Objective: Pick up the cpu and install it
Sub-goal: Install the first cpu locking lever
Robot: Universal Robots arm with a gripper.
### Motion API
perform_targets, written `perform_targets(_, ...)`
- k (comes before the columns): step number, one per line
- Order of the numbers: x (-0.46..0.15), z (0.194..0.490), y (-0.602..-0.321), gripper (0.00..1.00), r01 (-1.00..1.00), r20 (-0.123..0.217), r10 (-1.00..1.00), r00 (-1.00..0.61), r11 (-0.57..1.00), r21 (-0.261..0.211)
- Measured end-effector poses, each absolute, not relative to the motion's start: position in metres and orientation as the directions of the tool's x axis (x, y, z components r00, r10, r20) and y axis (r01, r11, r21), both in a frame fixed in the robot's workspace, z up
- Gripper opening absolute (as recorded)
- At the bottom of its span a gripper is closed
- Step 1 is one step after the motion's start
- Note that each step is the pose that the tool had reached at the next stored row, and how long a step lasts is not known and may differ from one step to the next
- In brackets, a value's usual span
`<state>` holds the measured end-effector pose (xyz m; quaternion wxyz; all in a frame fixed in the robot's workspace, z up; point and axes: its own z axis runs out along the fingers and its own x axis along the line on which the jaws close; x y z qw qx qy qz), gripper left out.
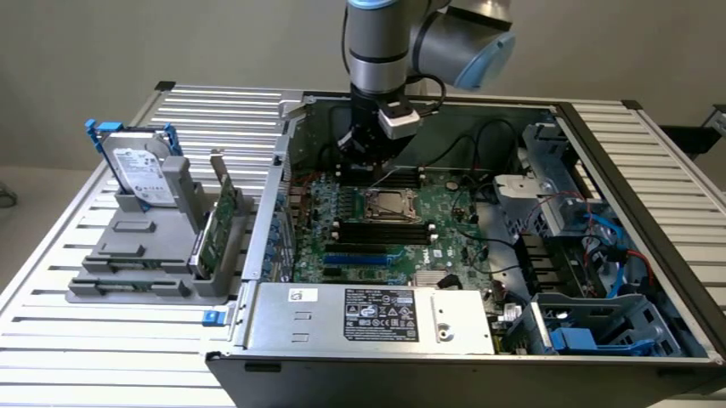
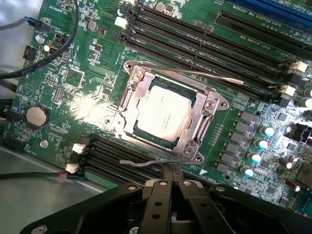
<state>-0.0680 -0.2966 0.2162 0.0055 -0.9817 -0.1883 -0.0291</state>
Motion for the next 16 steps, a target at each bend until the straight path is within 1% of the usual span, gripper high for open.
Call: perform_targets(16,-0.0686,0.2138,-0.2968,0.11,0.4,0.062,0.399,0.915,-0.916,0.001)
